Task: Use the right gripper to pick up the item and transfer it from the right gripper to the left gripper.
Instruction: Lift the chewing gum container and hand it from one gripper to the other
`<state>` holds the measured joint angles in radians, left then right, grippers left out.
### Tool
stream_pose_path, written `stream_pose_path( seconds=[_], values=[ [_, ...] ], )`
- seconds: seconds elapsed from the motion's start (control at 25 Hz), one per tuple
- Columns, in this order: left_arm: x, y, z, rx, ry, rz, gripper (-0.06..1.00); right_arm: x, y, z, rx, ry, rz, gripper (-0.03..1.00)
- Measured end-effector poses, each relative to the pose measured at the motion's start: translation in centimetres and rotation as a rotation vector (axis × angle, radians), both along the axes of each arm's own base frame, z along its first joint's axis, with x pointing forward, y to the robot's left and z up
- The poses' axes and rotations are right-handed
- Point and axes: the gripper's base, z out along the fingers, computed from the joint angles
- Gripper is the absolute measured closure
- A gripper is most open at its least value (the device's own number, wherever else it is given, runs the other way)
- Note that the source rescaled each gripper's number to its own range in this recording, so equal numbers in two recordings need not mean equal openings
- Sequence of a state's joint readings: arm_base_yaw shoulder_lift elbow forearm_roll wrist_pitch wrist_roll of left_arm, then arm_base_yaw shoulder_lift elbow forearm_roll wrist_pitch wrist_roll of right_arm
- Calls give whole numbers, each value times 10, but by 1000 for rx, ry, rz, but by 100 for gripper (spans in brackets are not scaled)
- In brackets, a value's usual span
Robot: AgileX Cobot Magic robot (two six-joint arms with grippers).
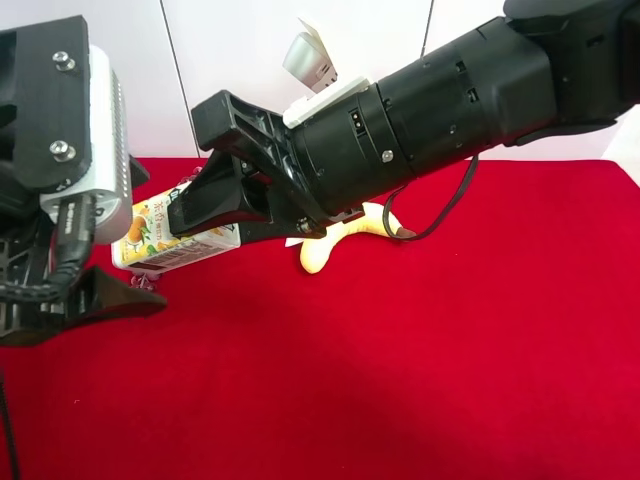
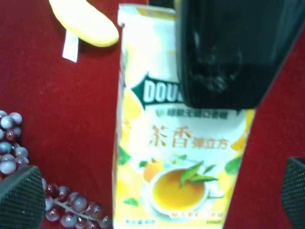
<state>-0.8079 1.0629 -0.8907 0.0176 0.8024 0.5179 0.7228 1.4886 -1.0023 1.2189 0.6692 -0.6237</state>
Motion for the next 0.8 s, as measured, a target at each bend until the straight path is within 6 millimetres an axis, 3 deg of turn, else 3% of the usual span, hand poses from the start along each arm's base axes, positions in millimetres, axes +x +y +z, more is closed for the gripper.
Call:
stream_pose_path(
  seconds=[0.4,0.48,0.52,0.64,0.8],
  values=[
    [5,-6,-2,-9,-28,-26,9,0,1,2,32,26,-17,96],
    [5,-6,-2,-9,-28,-28,21,0,1,2,33,27,-17,96],
    [5,-6,-2,-10,-29,-28,32,0,1,2,33,27,-18,96],
    [5,-7,-2,-16,-27,-30,92,1,2,3,41,32,-30,96],
    [5,-7,-2,-12,-36,-35,93,2,2,3,46,35,-39,96]
  ],
)
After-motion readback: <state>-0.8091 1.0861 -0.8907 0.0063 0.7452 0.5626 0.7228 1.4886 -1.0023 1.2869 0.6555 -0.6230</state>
